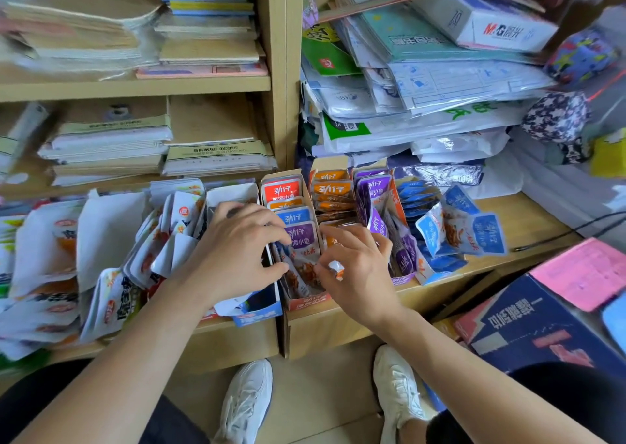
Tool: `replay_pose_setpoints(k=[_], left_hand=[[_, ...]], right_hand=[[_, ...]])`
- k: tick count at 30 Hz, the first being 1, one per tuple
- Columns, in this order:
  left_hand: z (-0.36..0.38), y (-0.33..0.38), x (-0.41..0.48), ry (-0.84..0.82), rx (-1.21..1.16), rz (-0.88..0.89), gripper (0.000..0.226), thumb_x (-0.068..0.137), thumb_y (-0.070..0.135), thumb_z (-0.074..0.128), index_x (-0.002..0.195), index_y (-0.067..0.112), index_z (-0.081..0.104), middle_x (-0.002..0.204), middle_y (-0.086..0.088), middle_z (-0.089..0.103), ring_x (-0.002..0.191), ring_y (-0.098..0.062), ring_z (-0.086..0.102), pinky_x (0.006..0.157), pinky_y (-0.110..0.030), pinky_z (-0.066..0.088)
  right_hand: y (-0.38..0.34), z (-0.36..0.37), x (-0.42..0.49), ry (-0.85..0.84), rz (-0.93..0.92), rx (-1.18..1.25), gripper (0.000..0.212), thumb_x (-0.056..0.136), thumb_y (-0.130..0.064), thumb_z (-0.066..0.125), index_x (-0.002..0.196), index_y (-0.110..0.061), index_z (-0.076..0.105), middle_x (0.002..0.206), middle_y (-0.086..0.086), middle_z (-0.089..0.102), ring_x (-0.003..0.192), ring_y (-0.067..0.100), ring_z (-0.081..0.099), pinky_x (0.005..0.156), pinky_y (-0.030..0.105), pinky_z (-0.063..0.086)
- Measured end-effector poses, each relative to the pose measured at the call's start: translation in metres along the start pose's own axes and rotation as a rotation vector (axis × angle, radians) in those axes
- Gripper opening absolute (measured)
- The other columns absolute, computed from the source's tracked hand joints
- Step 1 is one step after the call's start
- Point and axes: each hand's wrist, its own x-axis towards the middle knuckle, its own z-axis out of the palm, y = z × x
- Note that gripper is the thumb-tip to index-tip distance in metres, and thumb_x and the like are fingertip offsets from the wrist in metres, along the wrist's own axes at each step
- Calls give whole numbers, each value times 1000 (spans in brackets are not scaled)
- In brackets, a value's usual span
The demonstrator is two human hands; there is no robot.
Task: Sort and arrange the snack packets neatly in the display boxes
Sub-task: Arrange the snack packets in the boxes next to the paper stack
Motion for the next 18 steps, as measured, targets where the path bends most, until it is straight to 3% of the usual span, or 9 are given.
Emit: replay_pose_setpoints(k=[2,4,6,8,10,15,18], left_hand=[[0,2,4,20,18,-18,41,81,70,47,89,37,72,115,21,65,117,-6,53,101,-35,22],[1,3,10,6,45,-32,41,84,71,48,89,37,70,120,20,64,120,-7,50,99,-34,24],[1,4,19,-49,77,-37,41,87,66,53,115,39,66,135,16,58,130,-9,42,102,-36,25],[0,4,27,-136,140,-43,61,91,64,52,146,38,46,153,13,44,140,-12,31,108,-40,24],[2,3,33,-177,168,-34,68,94,61,51,155,36,33,157,13,39,142,-13,26,110,-43,21],[7,1,36,-105,41,-71,44,96,50,55,140,41,54,127,19,61,123,-11,37,98,-40,23],[7,0,37,-88,20,-62,26,91,54,62,114,43,68,108,23,61,116,-12,39,86,-36,19]], right_hand=[[0,-1,0,-31,-29,-23,11,82,-31,75,74,-27,70,135,-10,61,125,20,48,93,38,19],[0,-2,0,-53,-61,-46,11,82,-34,73,73,-28,71,130,-11,64,123,21,49,92,39,20],[1,-1,-2,-54,-71,-42,13,83,-35,69,73,-29,72,123,-12,67,120,19,51,95,37,19],[4,0,-3,-65,-70,-34,14,84,-35,70,72,-28,71,121,-14,68,121,17,51,98,36,17],[6,0,-4,-87,-72,-34,14,85,-34,72,72,-28,70,123,-14,67,123,16,50,101,38,18],[8,-1,-5,-117,-81,-49,12,86,-34,71,76,-27,71,125,-14,65,124,16,48,104,41,18],[7,-3,-3,-68,-72,-4,14,88,-40,65,84,-28,71,118,-16,67,116,11,53,101,36,21]])
